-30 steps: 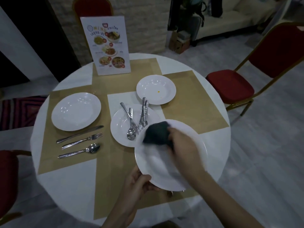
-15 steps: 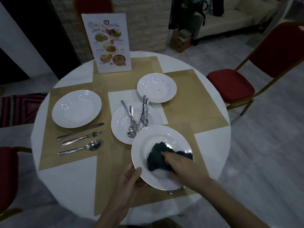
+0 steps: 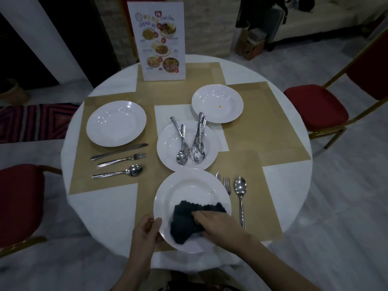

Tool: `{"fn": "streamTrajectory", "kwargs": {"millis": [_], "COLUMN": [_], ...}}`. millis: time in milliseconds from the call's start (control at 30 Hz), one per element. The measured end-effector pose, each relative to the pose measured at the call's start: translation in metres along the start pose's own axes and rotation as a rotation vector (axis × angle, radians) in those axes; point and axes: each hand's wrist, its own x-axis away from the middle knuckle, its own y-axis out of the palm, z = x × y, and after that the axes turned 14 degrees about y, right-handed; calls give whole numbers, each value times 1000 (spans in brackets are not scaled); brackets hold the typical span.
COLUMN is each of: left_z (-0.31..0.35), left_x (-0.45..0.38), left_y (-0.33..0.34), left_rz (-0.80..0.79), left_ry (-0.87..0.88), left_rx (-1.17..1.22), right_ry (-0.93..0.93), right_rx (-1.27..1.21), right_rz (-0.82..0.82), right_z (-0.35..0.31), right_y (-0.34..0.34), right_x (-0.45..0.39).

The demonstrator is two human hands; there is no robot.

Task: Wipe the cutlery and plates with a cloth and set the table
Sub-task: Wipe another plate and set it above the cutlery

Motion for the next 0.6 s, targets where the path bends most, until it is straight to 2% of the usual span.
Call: {"fn": "streamTrajectory", "kwargs": {"millis": [133, 367, 500, 600], "left_z": [-12, -13, -14, -13], "left_x": [-3, -22, -26, -20], "left_y": [-5, 0, -5, -6], "left_rz": [-10, -51, -52, -43], "left_ry": [-10, -42, -52, 5], "left_rx": [-74, -139, -161, -214], "right_ry": [-40, 40, -65, 34], "right_rx": [18, 21, 110, 126], "right_rz": [-13, -61, -13, 32], "right_z": [-5, -16, -1, 17], "right_y": [15, 41, 51, 42], "right_x": [-1, -11, 0, 8]}}
